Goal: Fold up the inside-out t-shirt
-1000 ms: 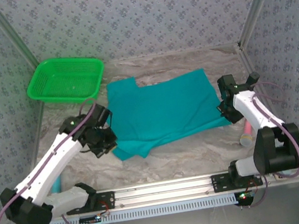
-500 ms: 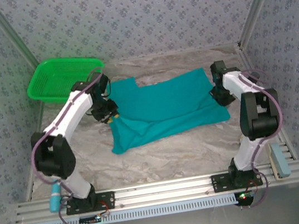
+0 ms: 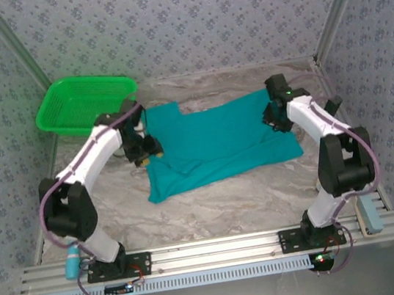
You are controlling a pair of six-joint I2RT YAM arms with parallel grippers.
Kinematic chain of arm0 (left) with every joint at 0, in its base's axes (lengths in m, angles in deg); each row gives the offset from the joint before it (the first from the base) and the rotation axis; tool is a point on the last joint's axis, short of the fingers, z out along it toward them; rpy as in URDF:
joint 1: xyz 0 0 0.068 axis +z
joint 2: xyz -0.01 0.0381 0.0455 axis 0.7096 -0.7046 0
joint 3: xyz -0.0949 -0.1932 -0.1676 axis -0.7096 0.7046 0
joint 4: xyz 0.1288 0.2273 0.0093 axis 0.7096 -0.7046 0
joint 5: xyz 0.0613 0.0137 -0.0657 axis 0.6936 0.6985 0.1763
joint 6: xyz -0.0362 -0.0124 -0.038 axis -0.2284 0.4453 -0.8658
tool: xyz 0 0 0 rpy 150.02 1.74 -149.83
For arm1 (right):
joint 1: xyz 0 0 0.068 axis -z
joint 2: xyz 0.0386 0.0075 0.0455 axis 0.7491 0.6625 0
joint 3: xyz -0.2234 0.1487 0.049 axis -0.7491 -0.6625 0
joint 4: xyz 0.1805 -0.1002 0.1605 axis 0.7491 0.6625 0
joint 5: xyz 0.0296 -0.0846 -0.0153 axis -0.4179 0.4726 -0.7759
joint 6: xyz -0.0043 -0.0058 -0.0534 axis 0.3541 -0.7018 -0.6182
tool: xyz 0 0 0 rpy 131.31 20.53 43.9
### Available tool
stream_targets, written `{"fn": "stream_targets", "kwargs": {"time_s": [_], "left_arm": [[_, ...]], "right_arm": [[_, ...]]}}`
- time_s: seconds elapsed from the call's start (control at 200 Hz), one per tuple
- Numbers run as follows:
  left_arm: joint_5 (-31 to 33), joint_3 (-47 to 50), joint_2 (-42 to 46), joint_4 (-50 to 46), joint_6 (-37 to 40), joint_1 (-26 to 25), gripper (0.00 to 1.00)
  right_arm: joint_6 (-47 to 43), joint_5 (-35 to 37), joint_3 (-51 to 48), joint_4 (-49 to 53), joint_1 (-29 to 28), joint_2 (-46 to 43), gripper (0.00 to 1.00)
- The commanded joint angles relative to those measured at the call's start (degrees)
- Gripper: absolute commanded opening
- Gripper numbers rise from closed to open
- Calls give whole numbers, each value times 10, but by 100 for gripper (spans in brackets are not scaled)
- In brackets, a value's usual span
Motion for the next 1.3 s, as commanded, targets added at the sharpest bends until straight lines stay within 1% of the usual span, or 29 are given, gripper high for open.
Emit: {"fn": "stream_targets", "kwargs": {"time_s": [0.0,0.04,0.085,0.115,0.175,0.21,0.26,0.295,0.35,0.385,0.485,0.56,0.615,0.675,0.73,0.8,0.88,0.939,0.994,1.049,1.059,1.144,1.199,1.214,1.249,1.294], "left_arm": [[-5,77,9,40,-30,-44,48],[5,94,6,54,-43,-55,48],[24,108,4,65,-50,-59,46],[48,116,3,69,-54,-60,43],[103,132,2,79,-59,-59,33],[118,142,-3,90,-58,-54,30],[119,154,-19,106,-51,-42,22],[115,156,-36,108,-44,-31,20],[110,158,-62,109,-29,-14,12],[107,159,-74,112,-17,-6,9],[107,173,-83,115,8,18,7],[112,180,-69,97,18,35,6],[119,188,-46,85,23,41,6],[123,196,-21,73,27,44,7],[117,203,-1,66,30,44,8],[104,218,23,68,27,44,11],[91,236,44,76,21,46,14],[82,245,54,85,20,52,17],[77,252,58,91,19,62,18],[71,257,57,96,21,74,18],[69,258,57,97,21,77,17],[51,267,53,107,24,96,16],[41,272,53,113,26,104,16],[40,273,53,113,25,106,16],[39,274,52,114,25,108,15],[38,276,54,116,24,110,15]], "right_arm": [[-106,-81,-51,-15,-25,5,41],[-103,-113,-65,-29,-24,13,41],[-91,-127,-80,-46,-21,22,40],[-87,-120,-87,-54,-16,29,40],[-83,-86,-98,-60,-9,38,40],[-85,-74,-103,-62,-2,44,39],[-86,-59,-108,-62,5,50,39],[-83,-53,-111,-61,10,52,39],[-76,-41,-119,-63,15,53,39],[-70,-35,-126,-62,17,53,39],[-57,-33,-141,-47,17,49,39],[-57,-22,-154,-18,3,23,39],[-54,-4,-166,6,-14,-13,39],[-57,33,-173,35,-39,-58,40],[-84,56,-172,45,-71,-102,40],[-160,30,-160,4,-126,-138,41],[-240,-11,-123,-59,-193,-130,41],[-305,-26,-89,-106,-251,-97,42],[-363,-34,-60,-150,-304,-54,43],[-406,-46,-24,-177,-344,-2,45],[-411,-50,-6,-177,-349,8,45],[-457,-119,82,-146,-374,98,47],[-460,-125,132,-124,-386,150,49],[-462,-126,144,-118,-390,163,52],[-466,-127,165,-109,-398,186,54],[-463,-107,180,-107,-408,210,54]]}}
